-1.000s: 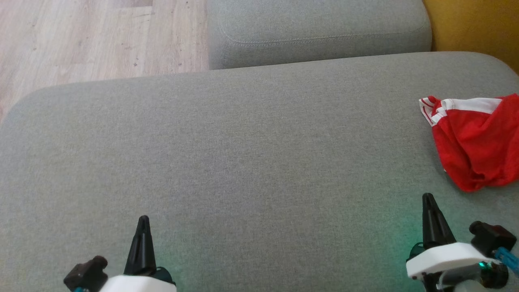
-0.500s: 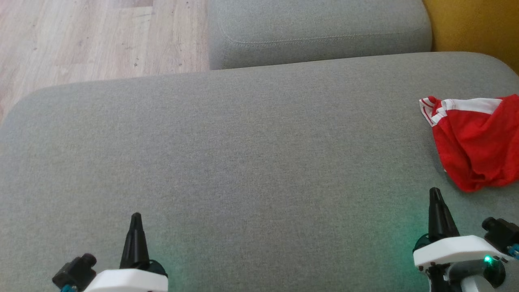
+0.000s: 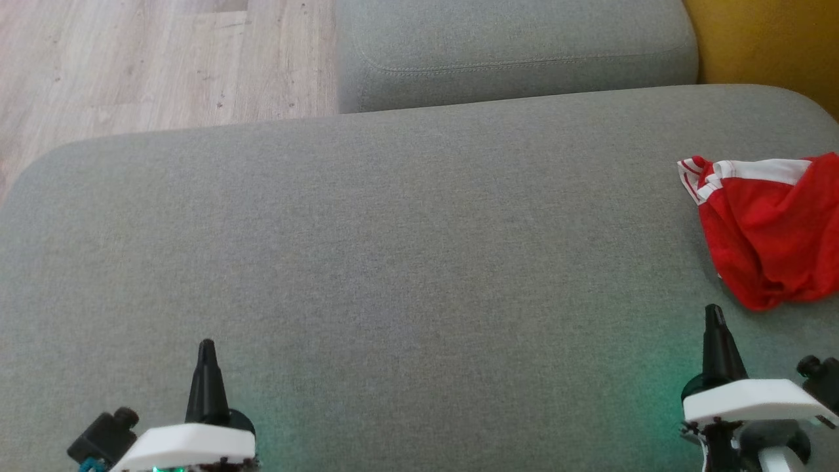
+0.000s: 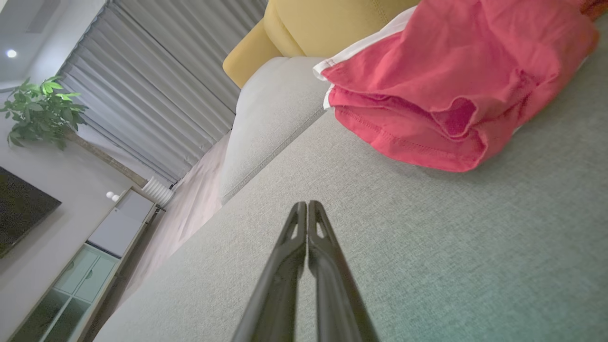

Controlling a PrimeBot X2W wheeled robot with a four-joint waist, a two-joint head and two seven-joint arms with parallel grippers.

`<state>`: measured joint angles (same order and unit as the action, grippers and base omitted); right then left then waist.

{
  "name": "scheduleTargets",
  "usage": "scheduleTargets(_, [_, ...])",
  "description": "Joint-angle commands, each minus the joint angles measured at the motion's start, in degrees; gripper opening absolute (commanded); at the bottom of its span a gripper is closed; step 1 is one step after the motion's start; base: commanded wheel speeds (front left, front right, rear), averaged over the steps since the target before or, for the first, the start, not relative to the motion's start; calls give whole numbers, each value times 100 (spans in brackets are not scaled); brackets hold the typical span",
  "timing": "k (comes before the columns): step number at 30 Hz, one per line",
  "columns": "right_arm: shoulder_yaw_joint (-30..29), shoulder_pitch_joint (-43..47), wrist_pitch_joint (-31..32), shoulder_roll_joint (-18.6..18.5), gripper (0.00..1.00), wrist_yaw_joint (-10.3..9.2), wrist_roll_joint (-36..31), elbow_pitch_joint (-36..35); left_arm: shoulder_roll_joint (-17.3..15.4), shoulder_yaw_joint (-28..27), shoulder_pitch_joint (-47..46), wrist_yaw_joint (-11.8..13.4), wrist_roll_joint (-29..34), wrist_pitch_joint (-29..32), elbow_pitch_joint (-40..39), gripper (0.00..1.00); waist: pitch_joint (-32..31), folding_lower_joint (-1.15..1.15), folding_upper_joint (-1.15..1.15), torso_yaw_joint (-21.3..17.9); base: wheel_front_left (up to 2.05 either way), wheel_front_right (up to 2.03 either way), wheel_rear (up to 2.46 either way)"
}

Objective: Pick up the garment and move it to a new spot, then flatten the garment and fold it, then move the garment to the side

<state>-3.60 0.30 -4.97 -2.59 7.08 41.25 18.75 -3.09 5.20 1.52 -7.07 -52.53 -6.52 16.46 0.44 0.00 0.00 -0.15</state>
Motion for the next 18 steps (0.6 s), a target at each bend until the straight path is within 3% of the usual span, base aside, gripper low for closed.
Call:
scheduleTargets(1, [25, -325, 31, -17, 0, 19, 209, -219, -80, -176, -277, -19, -161, 47, -194, 0, -1, 0, 0, 0, 0, 0, 0])
scheduleTargets(18, [-51, -402, 296, -20, 0, 25, 1370, -279, -88, -369, -390, -25, -1102, 309, -207, 0, -7, 0, 0, 4, 0, 0, 0])
